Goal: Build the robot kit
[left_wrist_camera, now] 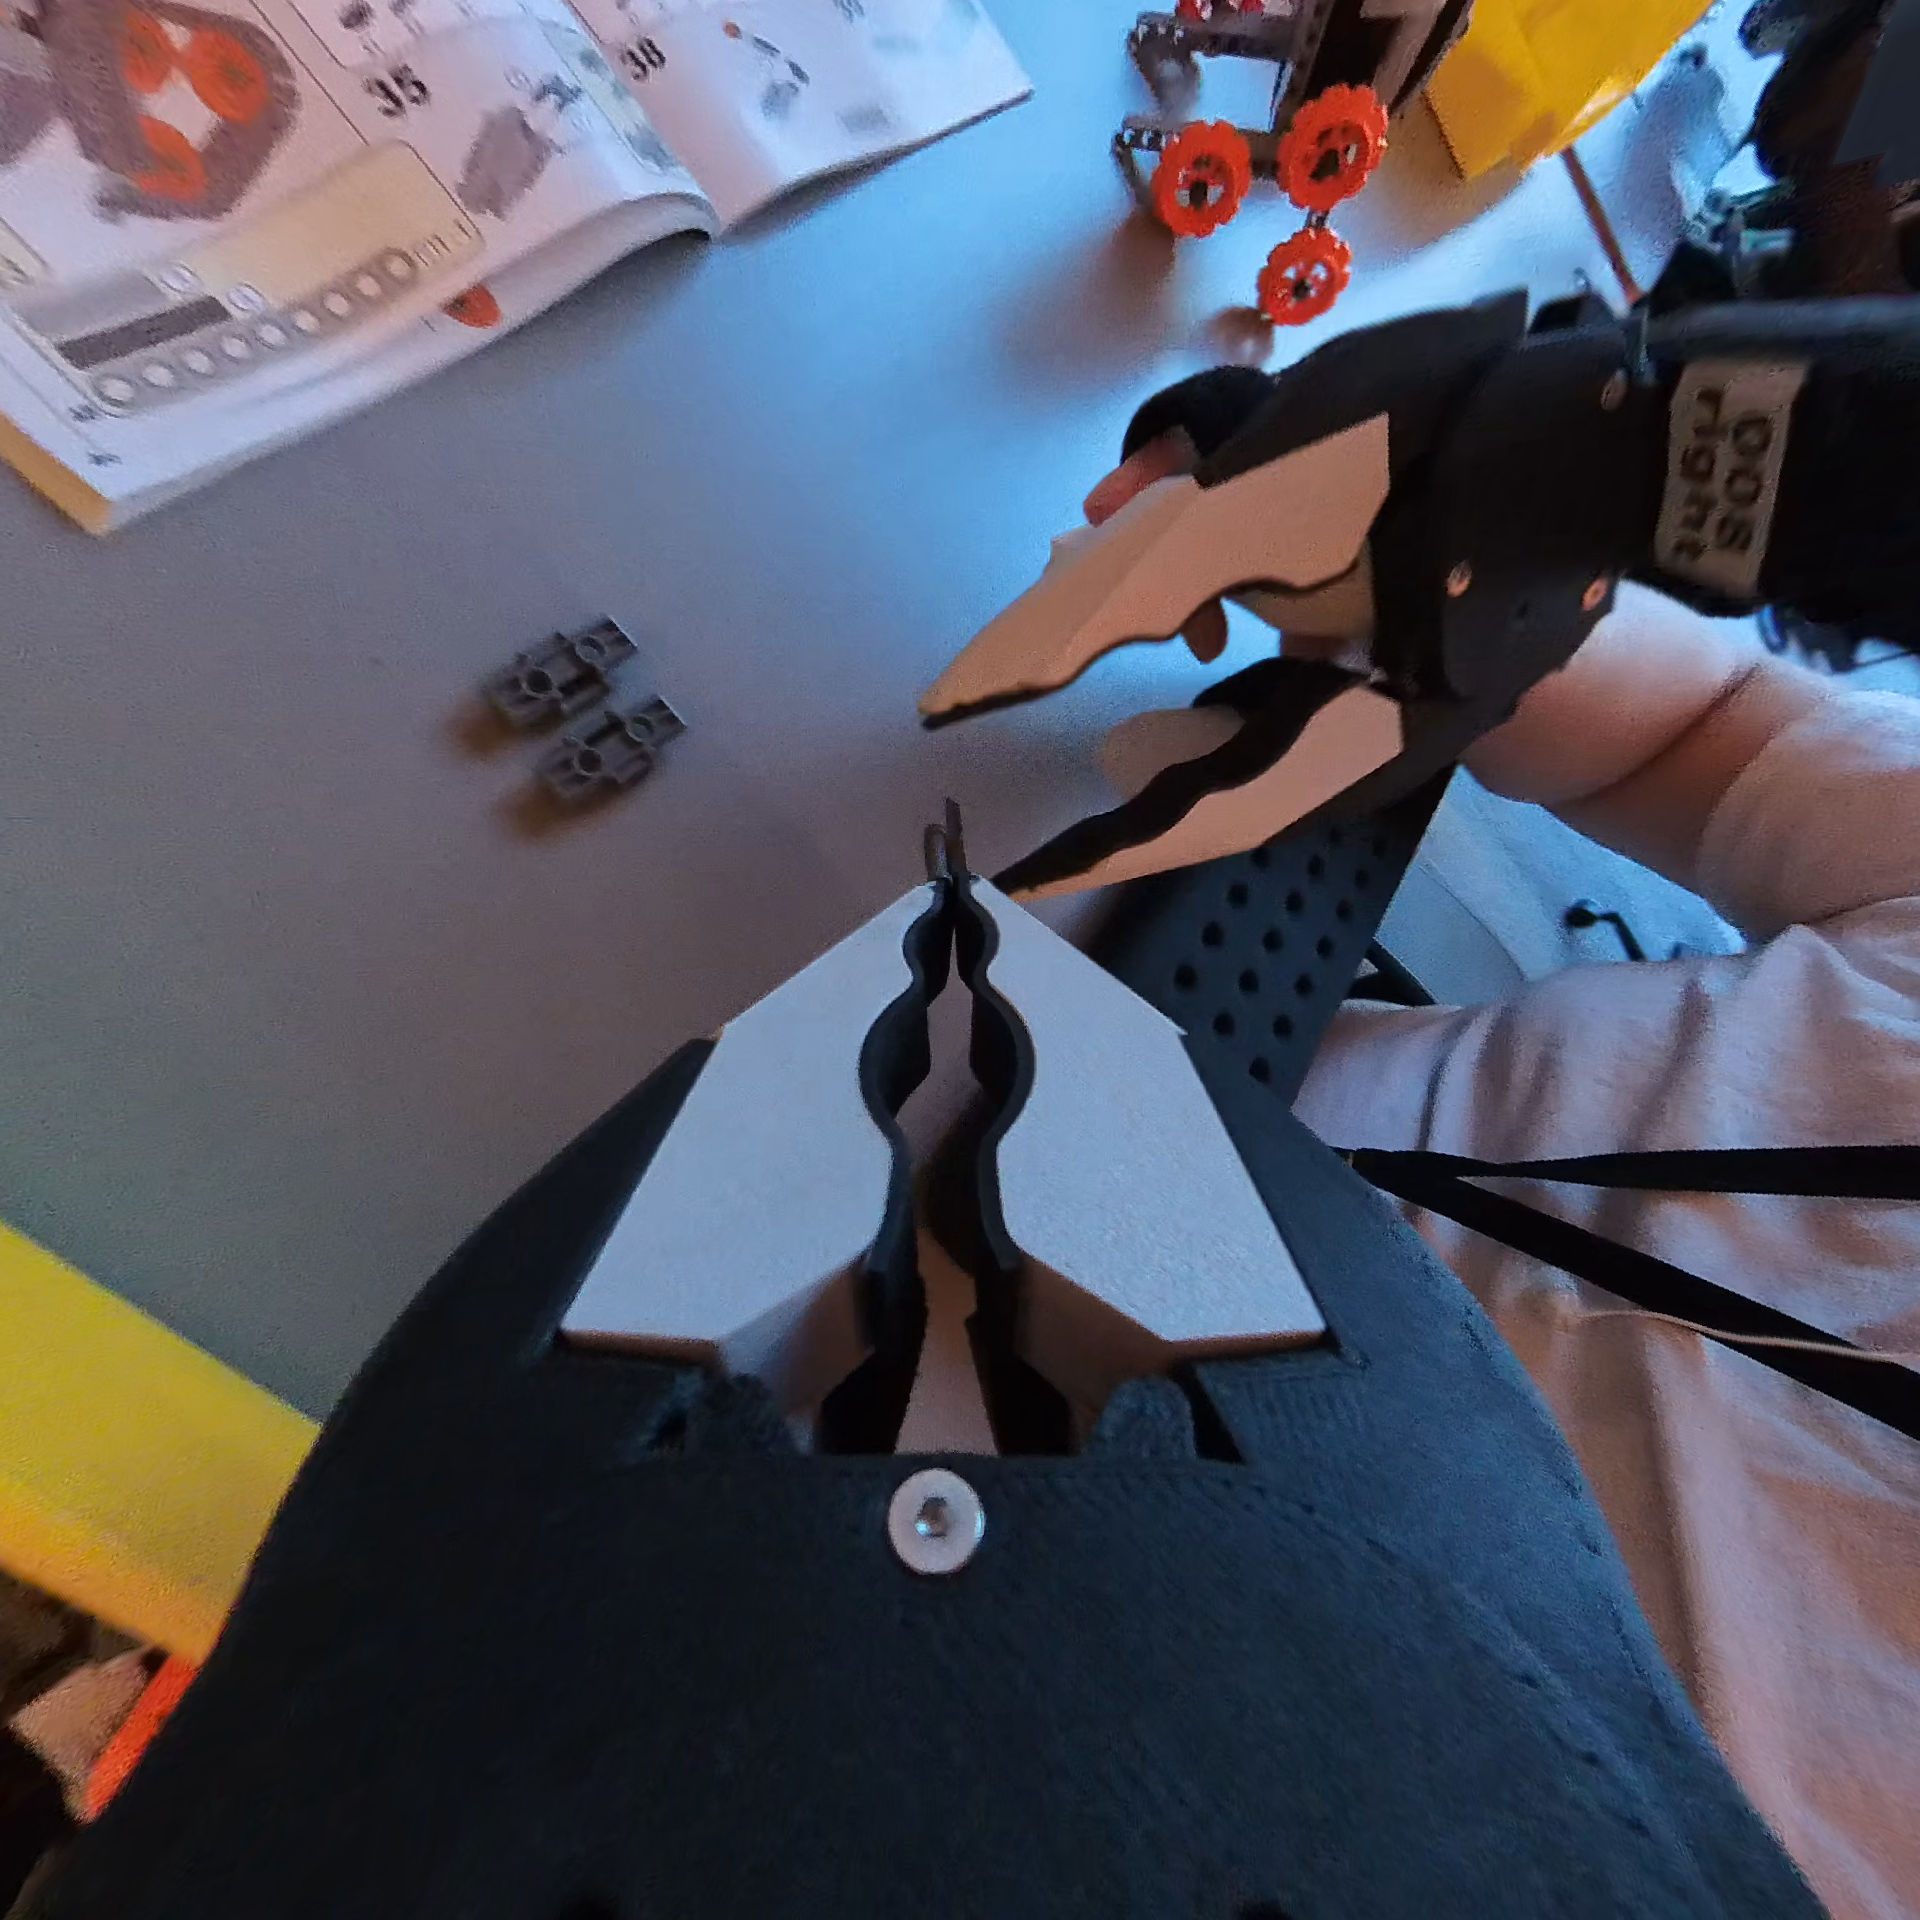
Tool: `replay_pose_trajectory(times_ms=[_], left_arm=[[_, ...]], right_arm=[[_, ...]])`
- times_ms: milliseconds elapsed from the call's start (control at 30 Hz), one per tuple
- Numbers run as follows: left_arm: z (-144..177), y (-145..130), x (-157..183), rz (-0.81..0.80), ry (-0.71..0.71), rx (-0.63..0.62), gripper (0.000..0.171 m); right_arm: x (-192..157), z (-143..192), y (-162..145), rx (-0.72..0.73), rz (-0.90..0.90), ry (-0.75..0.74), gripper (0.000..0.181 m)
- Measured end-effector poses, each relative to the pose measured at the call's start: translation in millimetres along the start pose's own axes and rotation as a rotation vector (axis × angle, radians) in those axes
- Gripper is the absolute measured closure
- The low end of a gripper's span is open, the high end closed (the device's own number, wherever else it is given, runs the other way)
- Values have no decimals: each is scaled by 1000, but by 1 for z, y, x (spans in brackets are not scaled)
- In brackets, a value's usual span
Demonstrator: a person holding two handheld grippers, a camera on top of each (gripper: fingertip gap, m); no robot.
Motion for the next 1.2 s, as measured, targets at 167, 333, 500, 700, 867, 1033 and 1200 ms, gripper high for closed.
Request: replay_pose_trajectory(times_ms=[167, 333, 500, 700, 867, 1033, 1200], left_arm=[[4, 5, 0, 23, -49, 20, 171], [6, 3, 3, 25, -67, 19, 171], [5, 1, 3, 34, -81, 29, 171], [23, 2, 1, 1, 85, 69, 131], [60, 0, 7, -50, 184, 134, 139], [83, -11, 7, -26, 216, 161, 142], [102, -21, 7, -11, 251, 180, 142]], right_arm=[[-6, 1, 12, 8, 201, -137, 161], [-9, 2, 16, 21, 203, -90, 157], [-12, -2, 14, -9, 224, -86, 171], [-3, -19, -3, -147, 44, -11, 171], [5, -46, -28, -329, -183, 124, 170], [14, -57, -31, -389, -248, 174, 169], [20, -58, -32, -396, -262, 180, 150]])
Point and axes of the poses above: each gripper's, where its closed fingertips meet, z back along the fingers, y out of its top, x = y × z across the jaws, the point moved 8 cm from there along z, back along the fingers, and after that the axes turned 2 degrees about -y, right-handed, at the moved point
